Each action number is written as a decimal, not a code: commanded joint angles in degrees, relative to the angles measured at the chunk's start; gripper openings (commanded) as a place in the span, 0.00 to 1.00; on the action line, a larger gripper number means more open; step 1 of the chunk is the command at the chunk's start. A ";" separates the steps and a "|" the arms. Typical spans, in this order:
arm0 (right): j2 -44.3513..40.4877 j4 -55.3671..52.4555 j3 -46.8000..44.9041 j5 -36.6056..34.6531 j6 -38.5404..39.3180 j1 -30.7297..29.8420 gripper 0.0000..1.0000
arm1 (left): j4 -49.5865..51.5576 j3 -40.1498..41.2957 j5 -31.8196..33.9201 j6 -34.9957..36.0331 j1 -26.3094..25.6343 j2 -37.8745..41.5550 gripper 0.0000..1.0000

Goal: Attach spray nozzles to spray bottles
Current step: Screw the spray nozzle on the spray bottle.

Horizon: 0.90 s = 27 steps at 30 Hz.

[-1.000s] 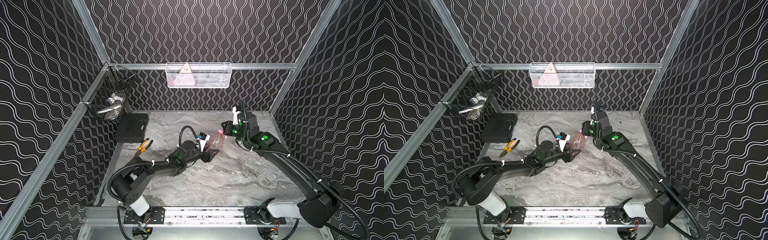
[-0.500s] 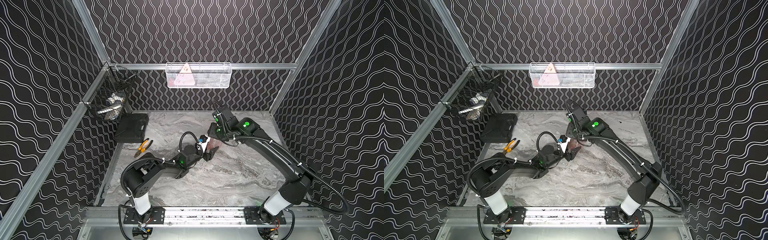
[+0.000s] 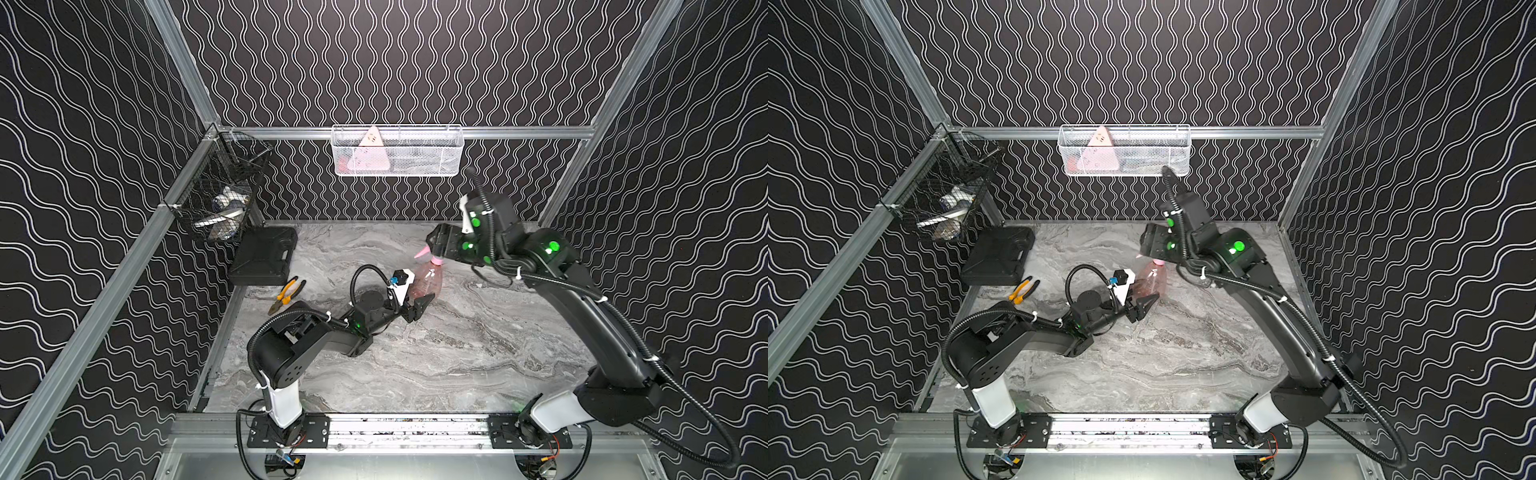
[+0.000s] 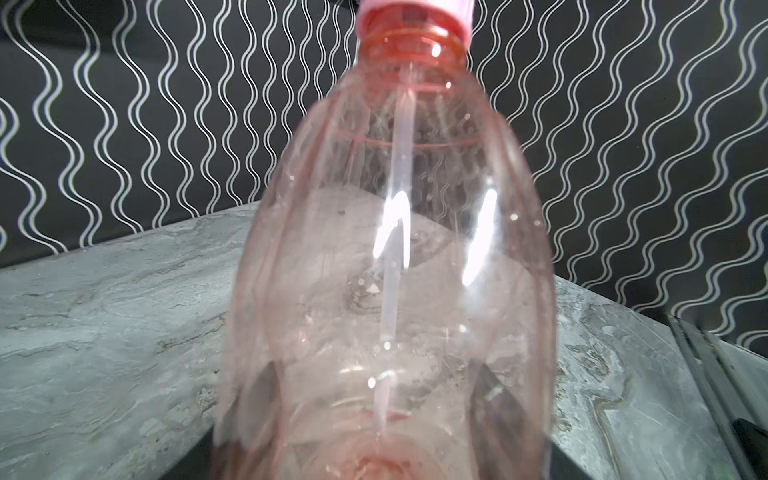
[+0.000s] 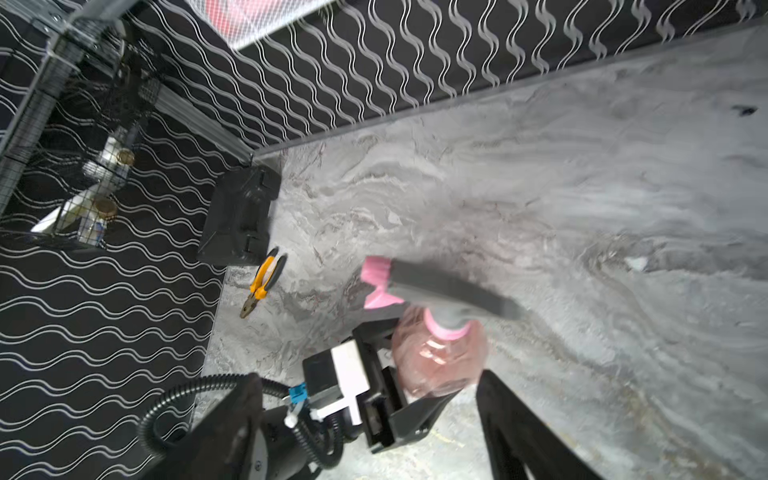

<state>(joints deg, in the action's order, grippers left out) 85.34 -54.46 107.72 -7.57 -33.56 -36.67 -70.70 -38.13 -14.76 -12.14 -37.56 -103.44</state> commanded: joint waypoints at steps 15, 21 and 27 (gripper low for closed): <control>-3.00 27.73 -23.87 28.70 5.72 14.34 0.94 | 1.13 -0.58 -5.75 -4.20 1.52 2.62 0.39; -4.30 26.69 -25.50 22.71 6.94 7.84 0.94 | 2.88 -1.19 -4.41 -3.00 1.47 2.28 0.38; -6.36 25.55 -26.30 17.33 8.63 7.31 0.93 | 3.78 -1.02 -4.13 -2.36 1.44 2.70 0.39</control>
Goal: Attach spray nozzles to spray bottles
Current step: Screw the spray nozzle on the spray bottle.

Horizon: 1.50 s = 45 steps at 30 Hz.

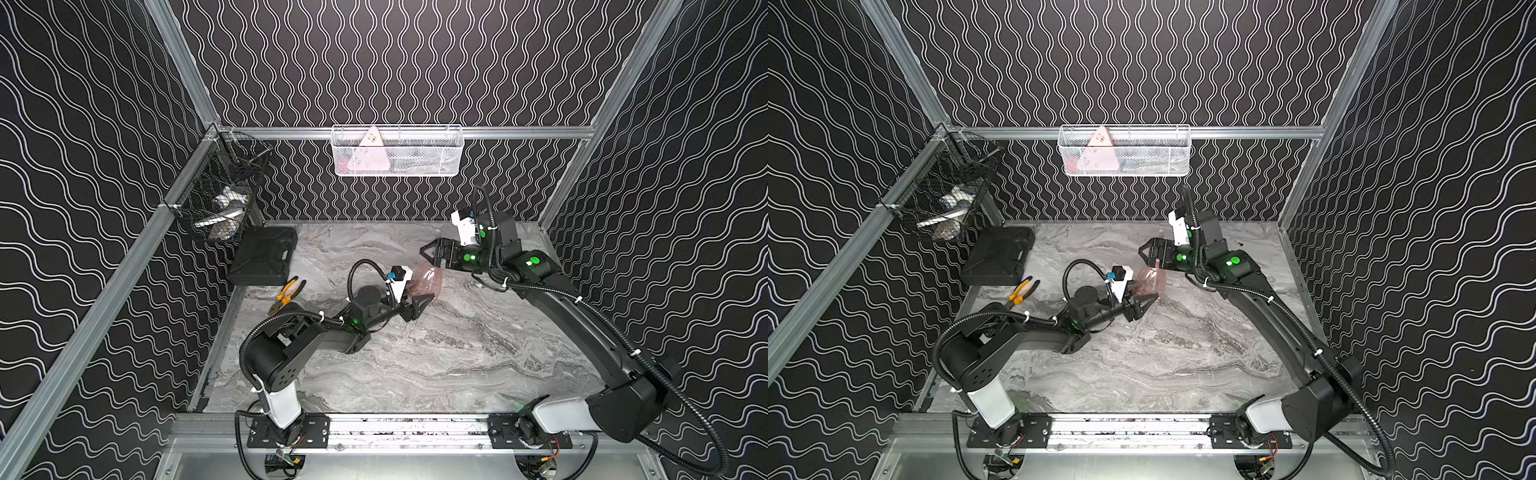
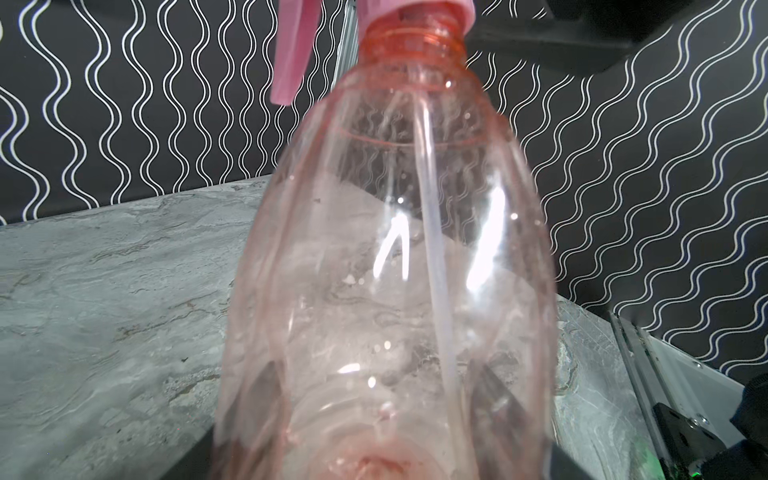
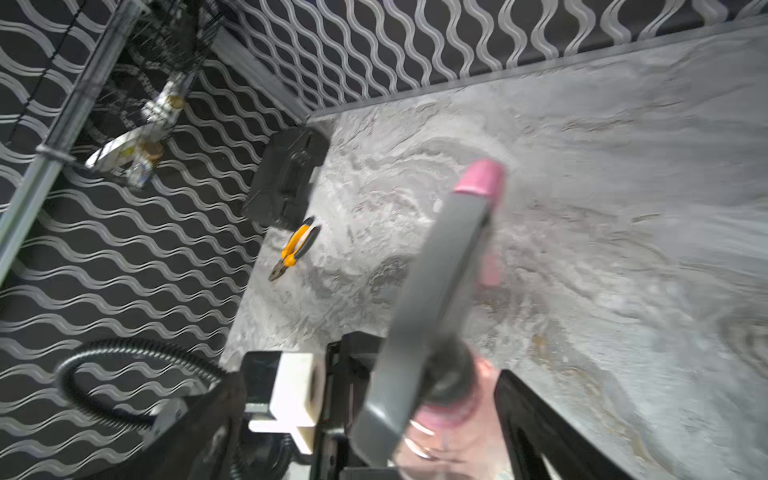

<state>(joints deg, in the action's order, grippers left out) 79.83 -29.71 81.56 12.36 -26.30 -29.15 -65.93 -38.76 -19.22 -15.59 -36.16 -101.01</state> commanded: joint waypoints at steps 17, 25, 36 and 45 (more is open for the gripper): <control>12.81 -14.68 17.63 -16.15 8.06 -4.58 0.65 | 3.89 -0.88 4.72 5.40 -0.22 2.18 0.37; 10.47 -12.19 13.96 -15.77 5.32 -4.52 0.20 | 1.02 -1.12 5.65 3.11 -0.17 2.06 0.37; 6.10 -4.37 3.13 -16.06 -13.08 -4.52 0.09 | -5.14 -1.90 12.26 -0.38 -0.45 0.97 0.37; 14.33 -23.42 16.77 -24.02 -33.49 -10.66 0.09 | -5.06 -4.11 21.31 11.89 -5.47 -1.31 0.37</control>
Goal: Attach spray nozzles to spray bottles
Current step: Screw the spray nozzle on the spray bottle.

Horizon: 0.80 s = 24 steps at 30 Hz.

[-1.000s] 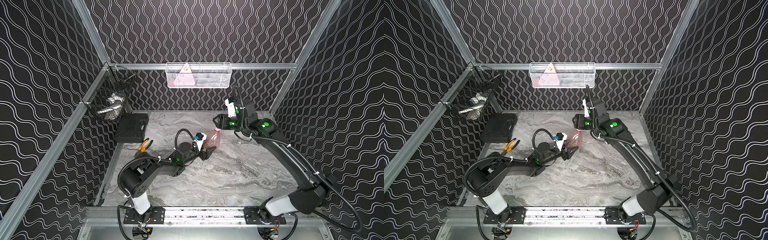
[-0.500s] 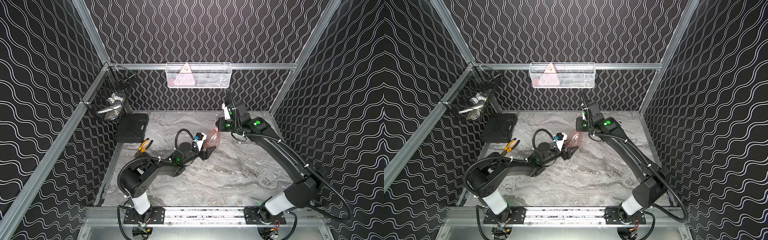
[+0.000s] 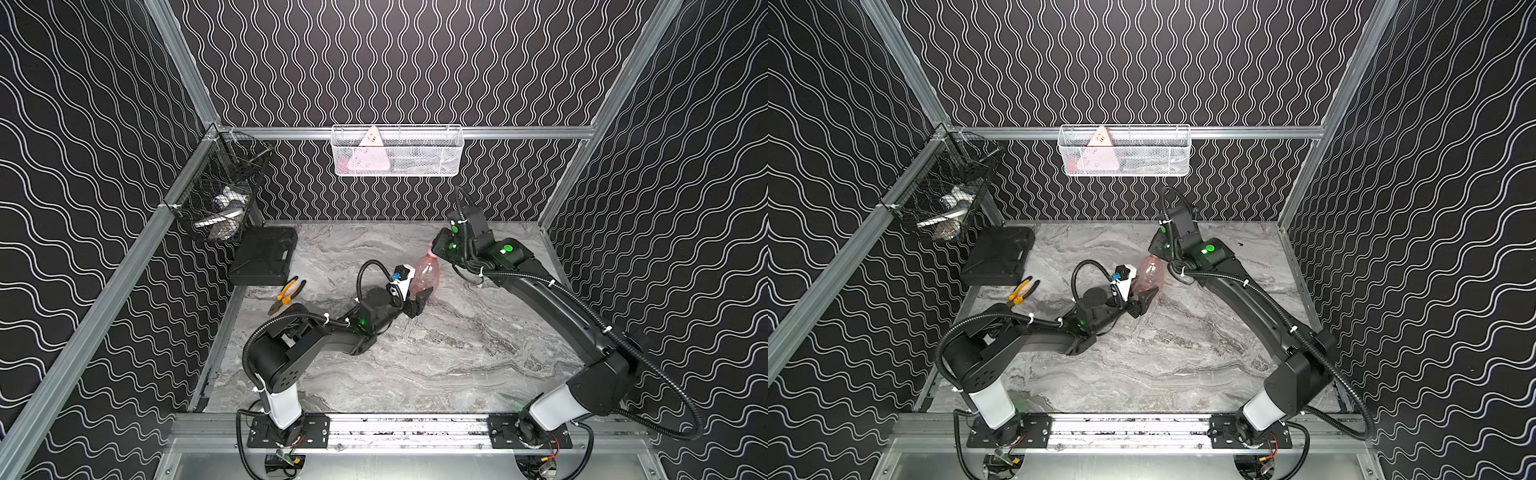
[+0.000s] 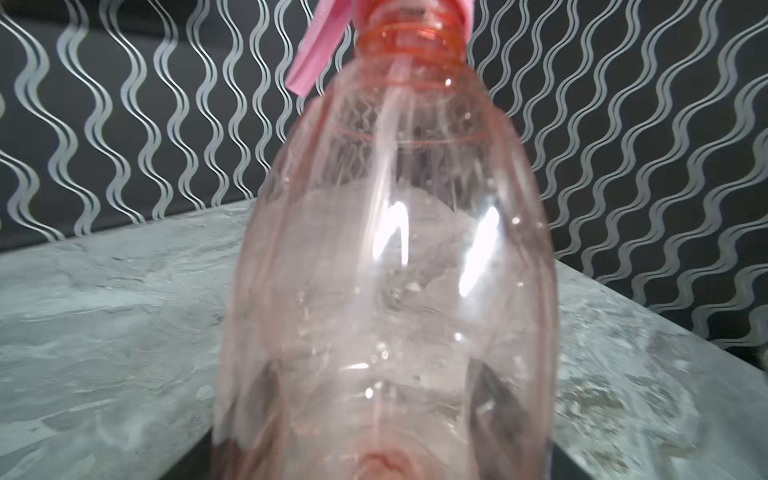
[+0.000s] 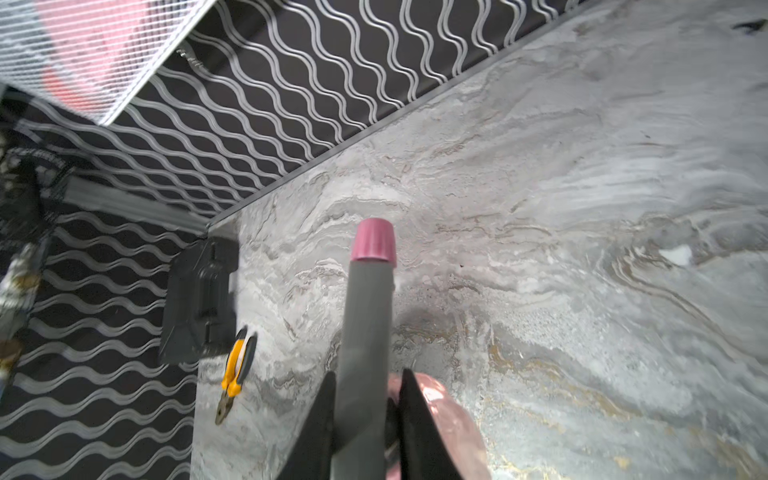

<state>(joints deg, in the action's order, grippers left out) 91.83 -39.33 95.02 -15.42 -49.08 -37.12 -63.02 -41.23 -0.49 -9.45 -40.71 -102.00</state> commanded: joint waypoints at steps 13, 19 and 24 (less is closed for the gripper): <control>12.57 -31.34 21.47 -8.94 -7.23 -8.36 0.14 | -4.67 0.26 -1.20 10.14 -1.31 0.26 0.38; 9.14 -25.80 16.37 -4.13 -10.24 -8.41 0.22 | -7.44 0.57 -0.85 8.60 -1.30 -0.10 0.38; 8.98 -30.00 22.44 -6.48 -8.05 -8.40 0.48 | -7.62 0.91 -2.19 8.80 -1.22 0.47 0.38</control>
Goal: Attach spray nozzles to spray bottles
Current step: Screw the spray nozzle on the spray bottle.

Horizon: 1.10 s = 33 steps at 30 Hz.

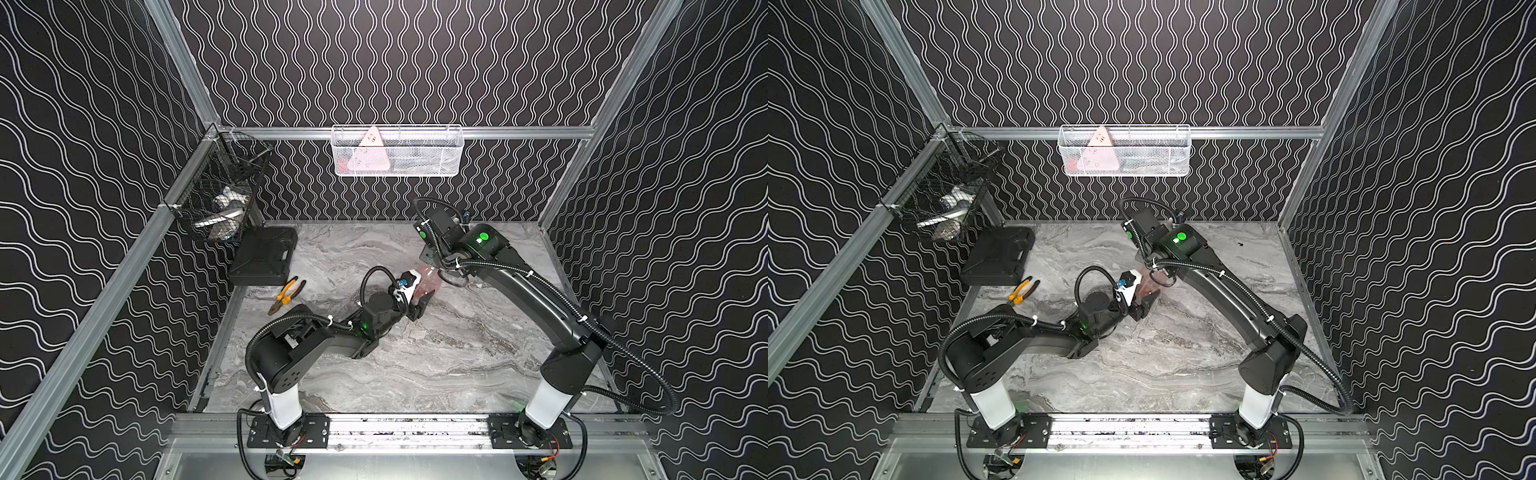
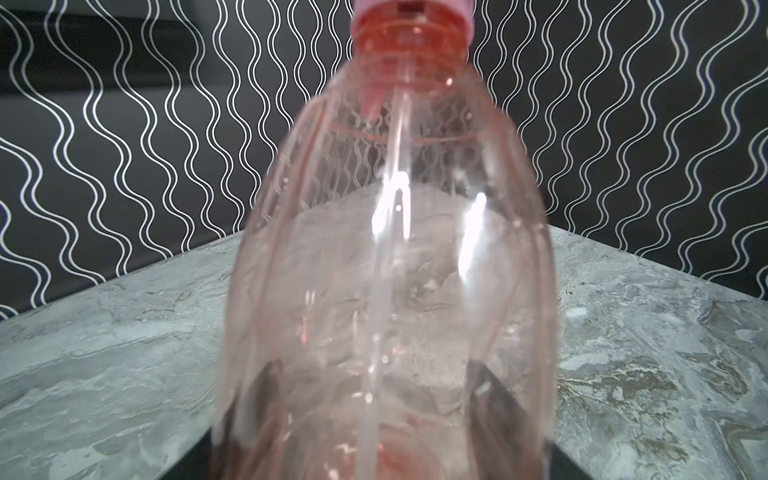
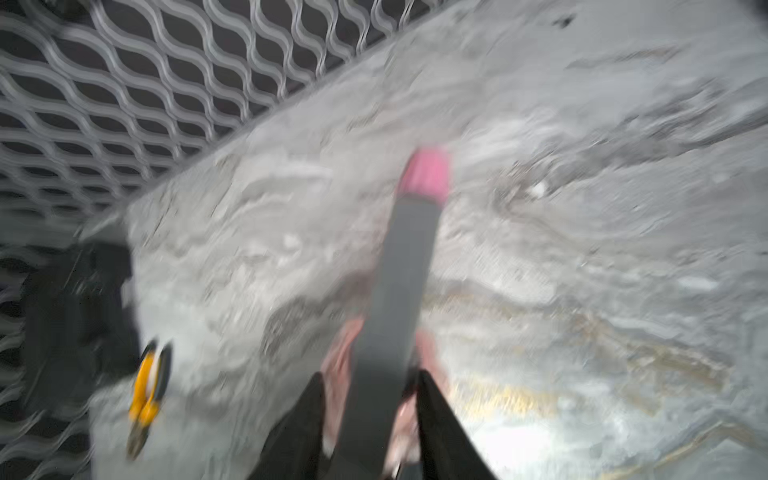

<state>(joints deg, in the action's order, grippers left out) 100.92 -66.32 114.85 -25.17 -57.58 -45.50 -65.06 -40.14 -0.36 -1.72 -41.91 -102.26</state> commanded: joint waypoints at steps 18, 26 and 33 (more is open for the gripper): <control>-18.20 23.79 -13.77 24.33 31.58 19.89 0.83 | -15.38 3.06 -13.95 -9.63 3.21 -0.88 0.38; -19.10 46.29 -26.60 54.66 28.08 32.04 1.00 | -17.66 2.59 -22.15 -17.30 6.13 -0.59 0.37; -14.35 51.00 -27.90 62.48 26.29 31.48 1.00 | -16.80 2.17 -24.06 -18.20 6.31 -0.16 0.37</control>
<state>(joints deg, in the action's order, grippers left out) 85.78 -21.41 87.50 30.92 -30.02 -13.85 -78.41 -37.47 -22.26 -18.09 -35.81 -103.13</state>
